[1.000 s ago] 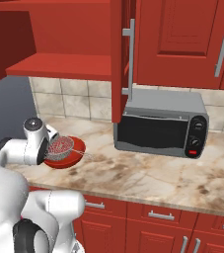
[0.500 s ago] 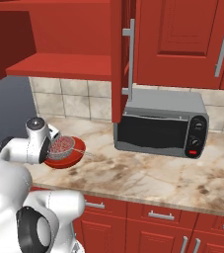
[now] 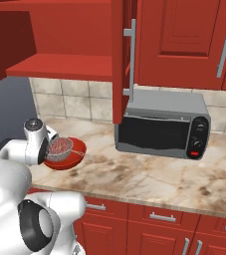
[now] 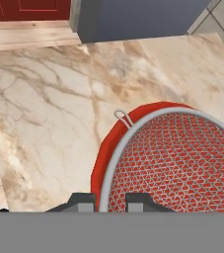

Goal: Open the cabinet and setup a tea strainer by placing it in the bowl upright.

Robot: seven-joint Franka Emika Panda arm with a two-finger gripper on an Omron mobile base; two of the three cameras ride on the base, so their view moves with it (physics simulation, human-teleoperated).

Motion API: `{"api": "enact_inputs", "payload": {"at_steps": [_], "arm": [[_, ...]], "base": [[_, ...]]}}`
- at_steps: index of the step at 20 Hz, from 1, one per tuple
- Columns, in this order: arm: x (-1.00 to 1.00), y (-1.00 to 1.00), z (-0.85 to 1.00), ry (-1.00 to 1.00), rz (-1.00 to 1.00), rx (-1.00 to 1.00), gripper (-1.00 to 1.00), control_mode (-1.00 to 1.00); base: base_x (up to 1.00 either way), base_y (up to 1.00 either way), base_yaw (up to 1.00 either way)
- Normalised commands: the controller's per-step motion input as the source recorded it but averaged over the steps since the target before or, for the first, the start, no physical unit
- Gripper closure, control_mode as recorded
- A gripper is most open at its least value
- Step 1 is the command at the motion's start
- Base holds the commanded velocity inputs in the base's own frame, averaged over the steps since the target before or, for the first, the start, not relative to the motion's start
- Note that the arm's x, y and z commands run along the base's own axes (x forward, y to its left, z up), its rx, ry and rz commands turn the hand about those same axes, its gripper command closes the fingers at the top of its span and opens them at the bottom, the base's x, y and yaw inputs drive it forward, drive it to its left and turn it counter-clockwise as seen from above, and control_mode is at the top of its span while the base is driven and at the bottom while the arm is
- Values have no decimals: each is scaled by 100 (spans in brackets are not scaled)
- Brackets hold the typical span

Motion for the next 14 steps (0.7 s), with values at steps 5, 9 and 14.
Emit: {"api": "enact_inputs", "payload": {"at_steps": [5, 9, 14], "arm": [[0, 8, -5, 1, 0, 0, 100, -100], [0, 10, -15, 2, 0, 0, 100, -100], [0, 8, -18, 1, 0, 0, 100, -100]], "base": [[0, 0, 0], [0, 0, 0], [0, 0, 0]]}}
